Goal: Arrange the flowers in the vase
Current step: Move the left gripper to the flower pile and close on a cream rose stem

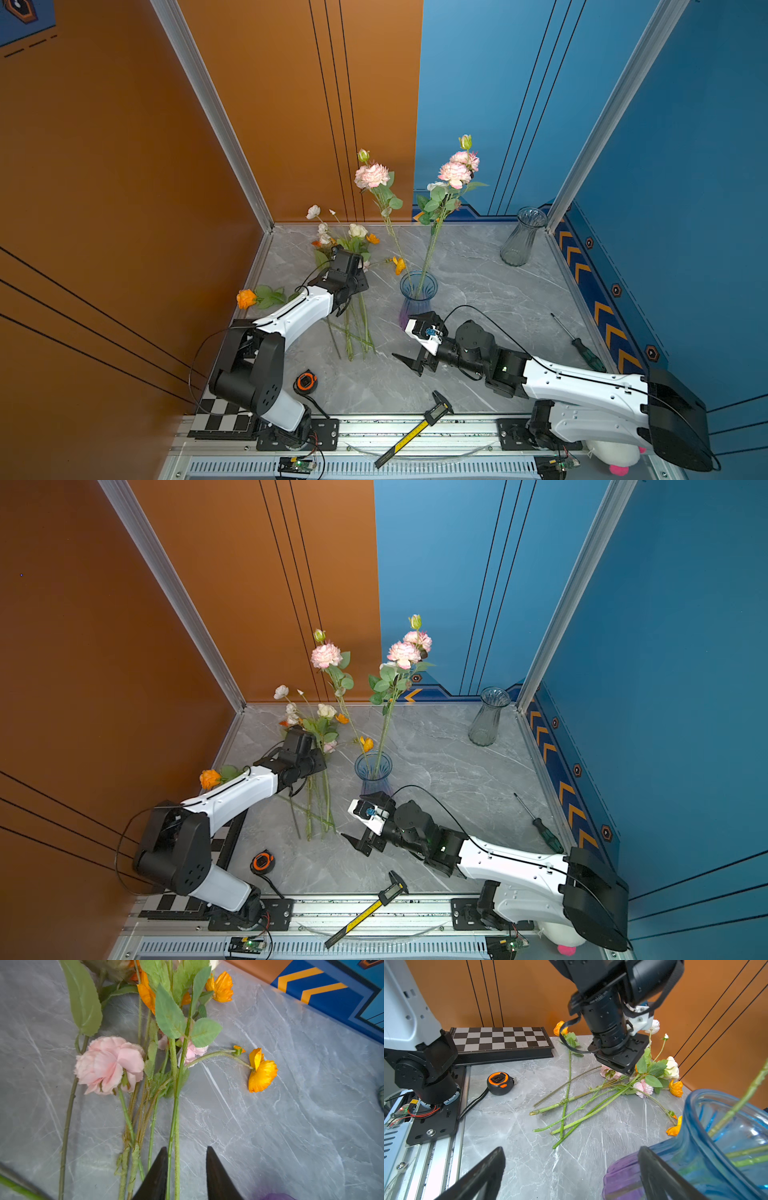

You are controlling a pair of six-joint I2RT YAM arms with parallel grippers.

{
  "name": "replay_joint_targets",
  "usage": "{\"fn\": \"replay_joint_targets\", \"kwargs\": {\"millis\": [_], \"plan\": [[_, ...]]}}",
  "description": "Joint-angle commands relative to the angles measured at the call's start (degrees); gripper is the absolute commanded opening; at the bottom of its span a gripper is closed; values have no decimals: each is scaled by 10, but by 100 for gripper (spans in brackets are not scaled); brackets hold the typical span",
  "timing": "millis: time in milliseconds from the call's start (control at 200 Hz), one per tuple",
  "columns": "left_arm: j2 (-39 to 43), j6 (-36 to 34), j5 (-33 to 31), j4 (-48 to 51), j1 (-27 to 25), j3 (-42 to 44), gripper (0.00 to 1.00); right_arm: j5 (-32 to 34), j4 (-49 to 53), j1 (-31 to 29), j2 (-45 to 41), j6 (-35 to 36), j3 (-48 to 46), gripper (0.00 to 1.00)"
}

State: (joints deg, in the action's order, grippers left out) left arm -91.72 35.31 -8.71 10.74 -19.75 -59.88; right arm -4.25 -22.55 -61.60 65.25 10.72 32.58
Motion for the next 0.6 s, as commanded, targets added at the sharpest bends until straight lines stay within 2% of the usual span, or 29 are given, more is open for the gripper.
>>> {"fn": "replay_joint_targets", "kwargs": {"millis": [0, 200, 596], "plan": [[-45, -12, 18, 14, 9, -34, 30, -10, 3, -1, -7, 10, 9, 100], [-101, 0, 17, 25, 16, -62, 25, -16, 2, 3, -7, 10, 8, 100], [-147, 4, 21, 28, 20, -72, 22, -21, -3, 10, -12, 7, 2, 100]]}}
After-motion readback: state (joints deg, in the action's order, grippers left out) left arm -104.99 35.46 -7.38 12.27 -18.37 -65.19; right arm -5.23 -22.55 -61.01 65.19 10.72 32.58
